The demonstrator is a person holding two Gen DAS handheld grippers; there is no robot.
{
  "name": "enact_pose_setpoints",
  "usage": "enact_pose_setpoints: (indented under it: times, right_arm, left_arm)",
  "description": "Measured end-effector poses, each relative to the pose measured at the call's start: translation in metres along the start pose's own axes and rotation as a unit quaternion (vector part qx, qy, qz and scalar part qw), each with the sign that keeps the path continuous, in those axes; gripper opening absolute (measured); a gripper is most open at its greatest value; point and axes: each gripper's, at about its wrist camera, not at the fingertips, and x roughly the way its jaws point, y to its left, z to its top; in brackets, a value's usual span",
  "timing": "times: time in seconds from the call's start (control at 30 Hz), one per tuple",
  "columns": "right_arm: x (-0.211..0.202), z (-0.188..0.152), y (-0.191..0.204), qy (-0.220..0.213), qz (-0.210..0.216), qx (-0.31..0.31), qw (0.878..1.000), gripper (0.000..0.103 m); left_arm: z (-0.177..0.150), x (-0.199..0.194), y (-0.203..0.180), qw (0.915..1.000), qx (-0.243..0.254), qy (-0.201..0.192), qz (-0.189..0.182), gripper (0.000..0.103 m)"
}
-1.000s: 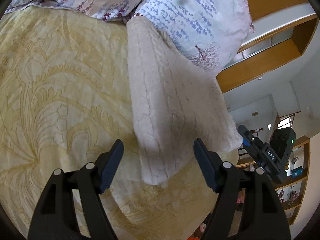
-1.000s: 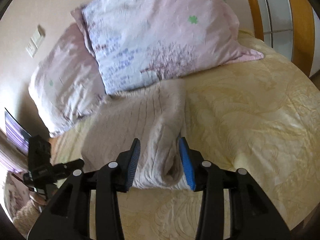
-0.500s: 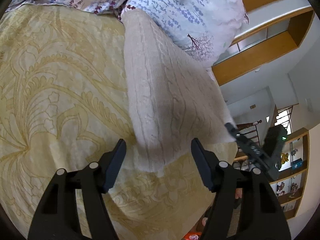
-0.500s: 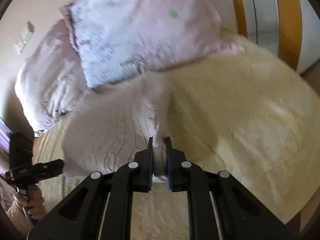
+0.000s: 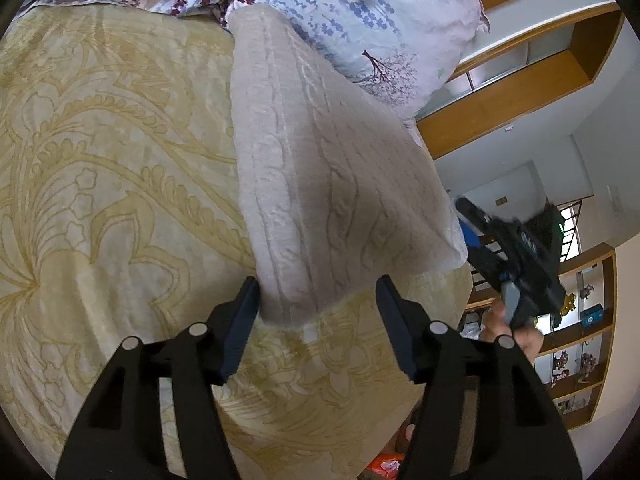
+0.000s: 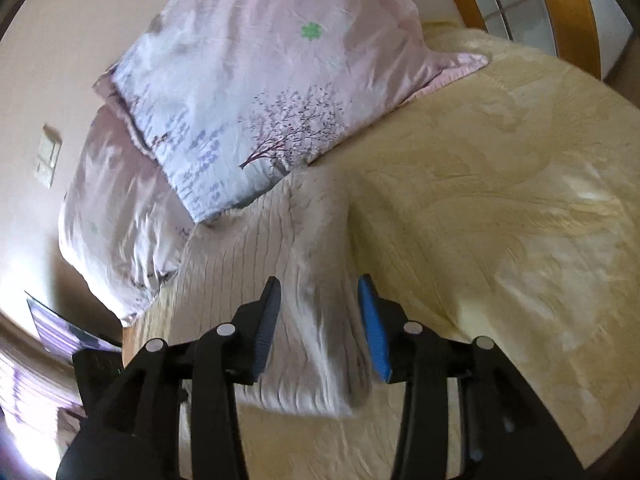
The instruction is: Fold small clothes
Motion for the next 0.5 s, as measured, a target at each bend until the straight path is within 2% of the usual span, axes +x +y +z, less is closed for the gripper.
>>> enact_pose_setpoints:
  times: [0.03, 0.1, 0.23, 0.27, 0.3, 0.33, 0.37, 0.47, 0.5]
  right_arm:
    - [0.008, 0.003, -0.001, 0.007, 0.008, 0.006, 1.000, 0.041]
    - [0.019, 0.007, 0.000, 0.014, 0.013, 0.002, 1.000, 0.012]
    - [0.008, 0.013, 0.014, -0.042, -0.021, -0.044, 0.998, 0.009]
    - [0.003, 0.013, 0.018, -0.062, -0.049, -0.060, 0.995, 0.007]
    - [0.004, 0.016, 0.017, -0.064, -0.066, -0.064, 0.994, 0.006]
    - [0.007, 0.018, 0.014, -0.060, -0.089, -0.064, 0.992, 0.000]
    - [0.014, 0.018, 0.005, -0.048, -0.123, -0.055, 0.990, 0.000]
    - [0.026, 0.015, -0.017, -0.002, -0.105, -0.023, 0.994, 0.000]
    - [0.025, 0.014, -0.020, -0.001, -0.090, -0.015, 0.996, 0.000]
  left_arm:
    - [0.000, 0.001, -0.001, 1.0000, 0.002, 0.001, -0.001, 0.060]
    - [0.000, 0.003, -0.002, 1.0000, 0.004, 0.002, 0.000, 0.059]
    - [-0.001, 0.004, -0.003, 0.9999, 0.008, 0.005, -0.005, 0.059]
    - [-0.001, 0.004, -0.004, 0.9999, 0.010, 0.006, -0.006, 0.059]
    - [-0.001, 0.005, -0.004, 0.9999, 0.012, 0.008, -0.006, 0.059]
    - [-0.001, 0.006, -0.004, 0.9999, 0.013, 0.008, -0.005, 0.059]
    - [-0.001, 0.007, -0.005, 0.9999, 0.015, 0.008, -0.004, 0.059]
    - [0.000, 0.006, -0.004, 0.9998, 0.016, 0.008, -0.005, 0.059]
    - [0.000, 0.006, -0.004, 0.9998, 0.015, 0.007, -0.007, 0.059]
